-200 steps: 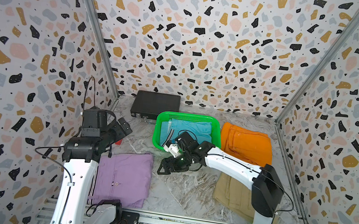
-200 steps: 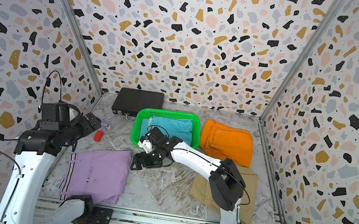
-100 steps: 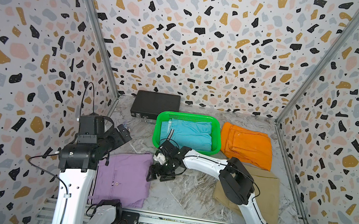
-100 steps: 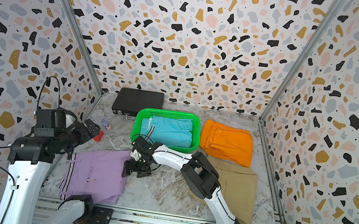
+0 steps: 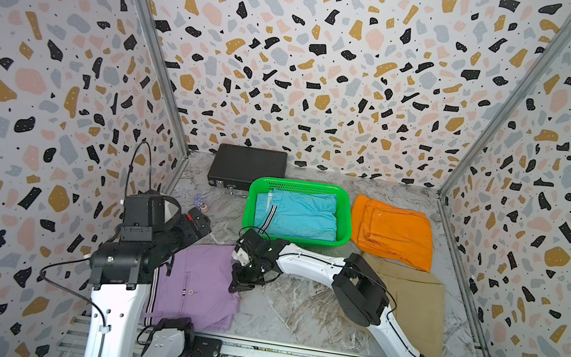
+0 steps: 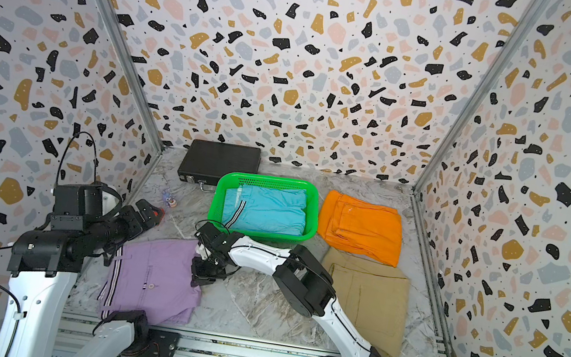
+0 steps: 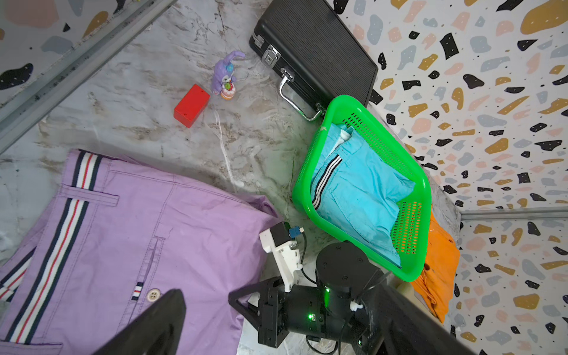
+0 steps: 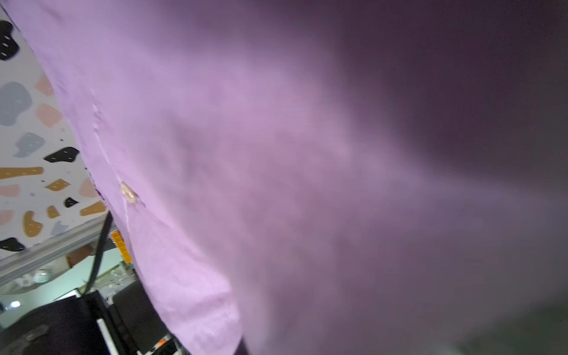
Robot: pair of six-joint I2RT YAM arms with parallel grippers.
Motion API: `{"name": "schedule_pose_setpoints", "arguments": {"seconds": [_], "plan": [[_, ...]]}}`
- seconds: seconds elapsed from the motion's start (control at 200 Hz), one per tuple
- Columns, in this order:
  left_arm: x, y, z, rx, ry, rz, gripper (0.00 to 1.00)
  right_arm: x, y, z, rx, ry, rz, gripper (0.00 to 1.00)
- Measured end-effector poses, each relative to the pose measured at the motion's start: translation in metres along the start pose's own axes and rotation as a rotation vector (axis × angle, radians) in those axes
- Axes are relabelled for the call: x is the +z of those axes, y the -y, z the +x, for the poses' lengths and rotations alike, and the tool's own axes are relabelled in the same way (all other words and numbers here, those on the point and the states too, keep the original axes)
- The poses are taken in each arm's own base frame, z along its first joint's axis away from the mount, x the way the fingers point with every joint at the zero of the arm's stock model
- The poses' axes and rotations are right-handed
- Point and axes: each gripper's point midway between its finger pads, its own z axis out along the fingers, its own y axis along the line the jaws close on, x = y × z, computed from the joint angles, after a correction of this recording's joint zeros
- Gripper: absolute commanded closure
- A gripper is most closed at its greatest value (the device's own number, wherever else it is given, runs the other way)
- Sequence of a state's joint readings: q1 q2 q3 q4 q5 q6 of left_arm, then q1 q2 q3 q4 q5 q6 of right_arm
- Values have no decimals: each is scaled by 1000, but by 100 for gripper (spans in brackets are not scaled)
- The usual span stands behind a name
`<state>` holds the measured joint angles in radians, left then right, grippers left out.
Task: Put the folded long pants in the basket
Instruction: Move the long pant to the center of the board.
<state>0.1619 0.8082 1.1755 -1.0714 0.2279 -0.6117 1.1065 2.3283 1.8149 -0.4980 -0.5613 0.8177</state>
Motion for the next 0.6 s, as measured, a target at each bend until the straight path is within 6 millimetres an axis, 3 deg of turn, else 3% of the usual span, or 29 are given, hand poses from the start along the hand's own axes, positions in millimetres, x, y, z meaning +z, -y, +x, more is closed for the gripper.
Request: {"name": "schedule_pose_setpoints", "arguments": {"seconds": [0.115, 0.37, 0.446, 0.601], "plan": [[7, 3, 11, 11, -55, 35, 0, -30, 27, 19, 3, 6, 69, 100], [40, -10, 56, -24, -233, 74, 0, -135, 135, 53, 153, 86, 259, 100], [56, -21, 74, -50, -293, 72, 0, -148, 152, 62, 174, 89, 298, 100], [94, -45, 122, -156, -452, 67, 0, -153, 168, 70, 186, 76, 326, 100]]}}
